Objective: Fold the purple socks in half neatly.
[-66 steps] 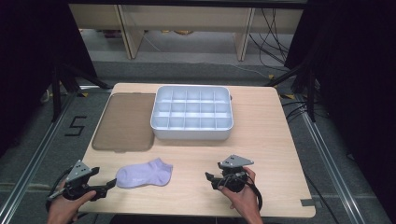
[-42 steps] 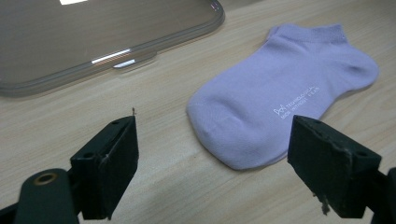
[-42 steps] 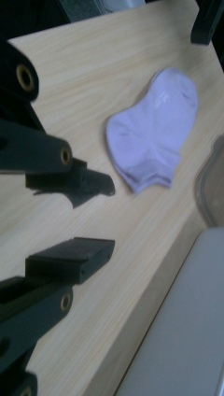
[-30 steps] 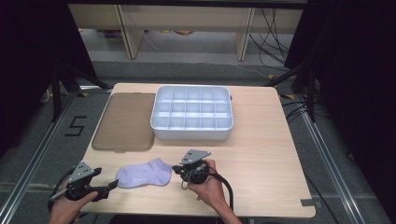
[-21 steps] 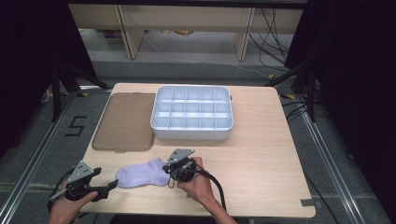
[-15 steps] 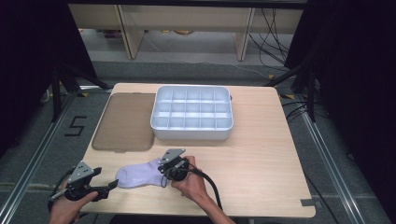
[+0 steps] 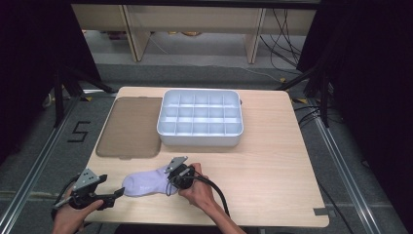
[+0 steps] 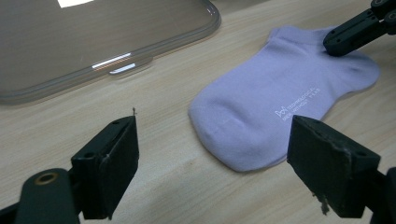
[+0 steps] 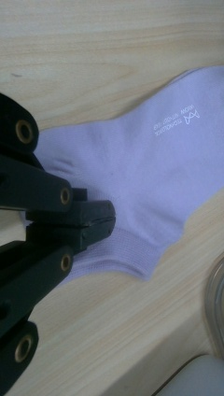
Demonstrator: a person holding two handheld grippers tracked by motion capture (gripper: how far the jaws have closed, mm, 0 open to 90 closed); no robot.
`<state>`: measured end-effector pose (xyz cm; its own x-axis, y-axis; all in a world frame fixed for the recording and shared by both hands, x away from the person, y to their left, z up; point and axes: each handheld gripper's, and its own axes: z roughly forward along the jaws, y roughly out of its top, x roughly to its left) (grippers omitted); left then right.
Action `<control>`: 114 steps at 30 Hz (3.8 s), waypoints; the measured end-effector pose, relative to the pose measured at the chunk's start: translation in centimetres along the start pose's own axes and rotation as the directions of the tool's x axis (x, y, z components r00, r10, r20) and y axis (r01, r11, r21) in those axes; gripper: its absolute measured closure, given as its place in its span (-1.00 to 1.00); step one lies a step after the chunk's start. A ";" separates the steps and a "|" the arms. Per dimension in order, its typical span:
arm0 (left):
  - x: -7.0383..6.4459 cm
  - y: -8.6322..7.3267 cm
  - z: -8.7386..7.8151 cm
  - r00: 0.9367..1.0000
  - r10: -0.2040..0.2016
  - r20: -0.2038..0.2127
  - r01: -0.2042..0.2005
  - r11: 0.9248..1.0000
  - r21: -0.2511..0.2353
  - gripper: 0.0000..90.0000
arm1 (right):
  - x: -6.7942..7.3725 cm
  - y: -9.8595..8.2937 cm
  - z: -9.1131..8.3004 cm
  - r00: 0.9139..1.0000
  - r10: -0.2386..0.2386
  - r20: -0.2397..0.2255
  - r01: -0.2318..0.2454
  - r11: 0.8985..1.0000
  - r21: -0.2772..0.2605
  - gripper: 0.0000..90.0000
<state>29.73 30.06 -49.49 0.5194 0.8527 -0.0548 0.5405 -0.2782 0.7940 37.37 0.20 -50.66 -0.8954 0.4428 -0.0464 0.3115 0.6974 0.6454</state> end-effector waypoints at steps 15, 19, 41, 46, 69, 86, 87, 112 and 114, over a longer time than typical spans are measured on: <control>0.0 0.0 0.1 1.000 -0.006 0.012 0.006 1.000 0.010 -0.63 | -1.5 -3.5 -3.4 1.000 0.019 0.024 -0.020 0.999 0.042 1.00; -0.1 0.0 0.1 1.000 -0.005 0.013 0.005 1.000 0.005 -0.63 | -2.1 -4.9 -4.6 0.999 0.024 0.035 -0.026 0.999 0.041 1.00; -0.5 0.2 0.4 0.998 0.016 0.053 -0.017 1.000 0.011 -0.62 | -4.8 -9.6 -8.8 0.988 0.116 0.102 -0.122 0.991 0.057 1.00; -1.4 0.7 1.2 0.996 0.031 0.082 -0.032 0.999 0.008 -0.62 | -5.1 -10.0 -9.1 0.988 0.122 0.098 -0.127 0.991 0.048 1.00; -8.9 5.4 9.3 0.948 0.138 0.288 -0.167 0.983 0.077 0.13 | -5.1 -10.1 -9.1 0.986 0.131 0.101 -0.135 0.990 0.036 0.98; -9.7 5.9 11.4 0.935 0.153 0.319 -0.201 0.972 0.124 0.50 | -5.0 -10.1 -9.1 0.984 0.139 0.115 -0.143 0.989 0.032 0.95; -9.7 5.7 11.4 0.933 0.133 0.335 -0.184 0.975 0.124 0.58 | -5.1 -10.1 -9.2 0.985 0.135 0.103 -0.141 0.989 0.047 0.95; -8.8 6.9 9.3 0.895 0.130 0.426 -0.171 0.983 0.060 0.88 | -1.1 -6.5 -6.2 0.999 0.040 -0.028 -0.040 0.999 0.011 0.99; -8.6 7.0 9.1 0.891 0.145 0.430 -0.188 0.980 0.059 0.88 | -0.8 -6.3 -5.9 0.999 0.042 -0.028 -0.042 0.999 0.025 1.00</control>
<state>35.02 16.77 -48.99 0.8259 0.5294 -0.1942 0.4712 -0.4587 0.7533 34.27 -7.90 -50.22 -0.8901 0.4559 0.0023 0.3561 0.6922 0.6277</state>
